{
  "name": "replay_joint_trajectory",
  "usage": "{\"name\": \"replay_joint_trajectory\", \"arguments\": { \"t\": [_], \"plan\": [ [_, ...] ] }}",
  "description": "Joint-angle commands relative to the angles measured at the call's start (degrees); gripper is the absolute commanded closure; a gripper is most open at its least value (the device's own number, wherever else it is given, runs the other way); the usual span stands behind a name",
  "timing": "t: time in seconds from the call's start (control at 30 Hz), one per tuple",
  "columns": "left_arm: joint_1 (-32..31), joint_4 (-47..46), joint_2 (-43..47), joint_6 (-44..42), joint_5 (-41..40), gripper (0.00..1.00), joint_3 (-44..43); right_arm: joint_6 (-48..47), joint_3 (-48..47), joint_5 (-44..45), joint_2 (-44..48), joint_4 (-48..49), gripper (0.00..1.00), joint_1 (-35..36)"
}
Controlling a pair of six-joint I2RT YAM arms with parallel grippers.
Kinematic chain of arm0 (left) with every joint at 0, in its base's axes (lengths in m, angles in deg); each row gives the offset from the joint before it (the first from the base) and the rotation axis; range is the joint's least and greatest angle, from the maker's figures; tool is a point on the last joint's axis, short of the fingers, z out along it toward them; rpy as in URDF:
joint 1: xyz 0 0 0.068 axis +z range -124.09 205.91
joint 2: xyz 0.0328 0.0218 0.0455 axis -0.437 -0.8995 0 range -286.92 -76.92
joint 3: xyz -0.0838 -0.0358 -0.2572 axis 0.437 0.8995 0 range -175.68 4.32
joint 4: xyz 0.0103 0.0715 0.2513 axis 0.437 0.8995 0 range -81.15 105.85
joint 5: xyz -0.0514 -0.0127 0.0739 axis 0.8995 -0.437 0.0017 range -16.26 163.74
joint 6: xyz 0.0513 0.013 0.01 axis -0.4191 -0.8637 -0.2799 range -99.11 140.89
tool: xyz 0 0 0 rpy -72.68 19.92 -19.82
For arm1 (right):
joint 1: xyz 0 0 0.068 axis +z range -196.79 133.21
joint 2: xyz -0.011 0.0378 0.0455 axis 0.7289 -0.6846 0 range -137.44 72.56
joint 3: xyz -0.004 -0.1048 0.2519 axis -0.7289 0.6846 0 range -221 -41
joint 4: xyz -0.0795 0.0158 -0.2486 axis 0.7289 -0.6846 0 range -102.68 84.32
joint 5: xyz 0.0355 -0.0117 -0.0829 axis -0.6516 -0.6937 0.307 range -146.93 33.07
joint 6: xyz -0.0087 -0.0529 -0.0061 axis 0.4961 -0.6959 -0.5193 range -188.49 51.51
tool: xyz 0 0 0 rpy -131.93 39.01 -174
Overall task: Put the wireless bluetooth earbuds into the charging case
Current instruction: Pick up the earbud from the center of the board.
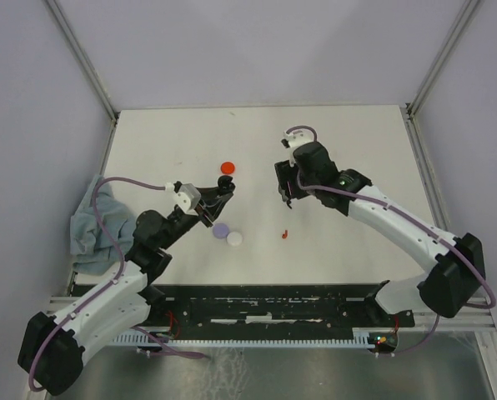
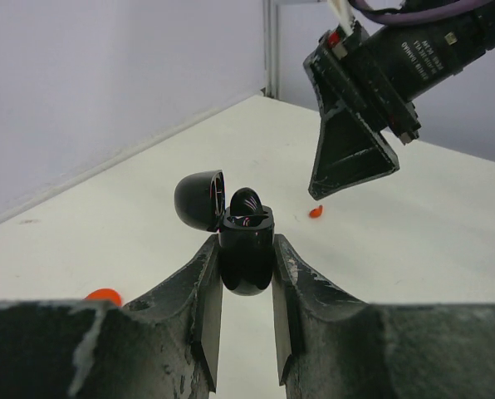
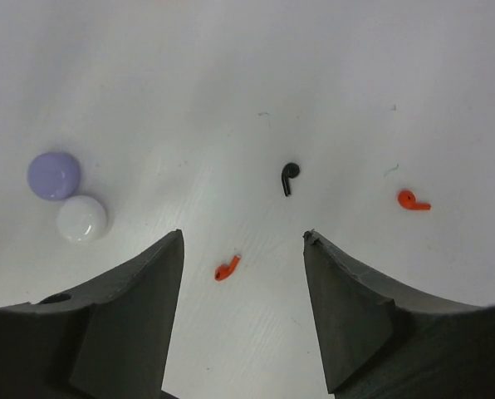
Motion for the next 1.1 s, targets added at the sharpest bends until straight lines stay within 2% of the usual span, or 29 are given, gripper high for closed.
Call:
{"name": "replay_joint_trajectory", "arguments": {
  "t": [0.0, 0.1, 0.63, 1.07],
  "plan": [
    [-0.1, 2.4, 0.9, -7.2, -3.9, 0.97, -2.1, 1.6, -5.1, 3.7, -6.2, -6.0, 0.32, -1.5],
    [-0.1, 0.9, -1.0, -8.7, -3.6, 0.97, -1.9, 2.0, -7.0, 4.7, -10.5, -8.0, 0.32, -2.9],
    [1.0, -1.5, -5.4, -7.8, 1.4, 0.97, -2.3, 3.4, -18.0, -1.6, -27.8, -17.1, 0.33, -5.0],
    [1.1, 0.4, -5.5, -7.6, 3.3, 0.97, -3.2, 1.3, -18.4, 0.1, -32.4, -20.0, 0.35, -6.4]
  ]
}}
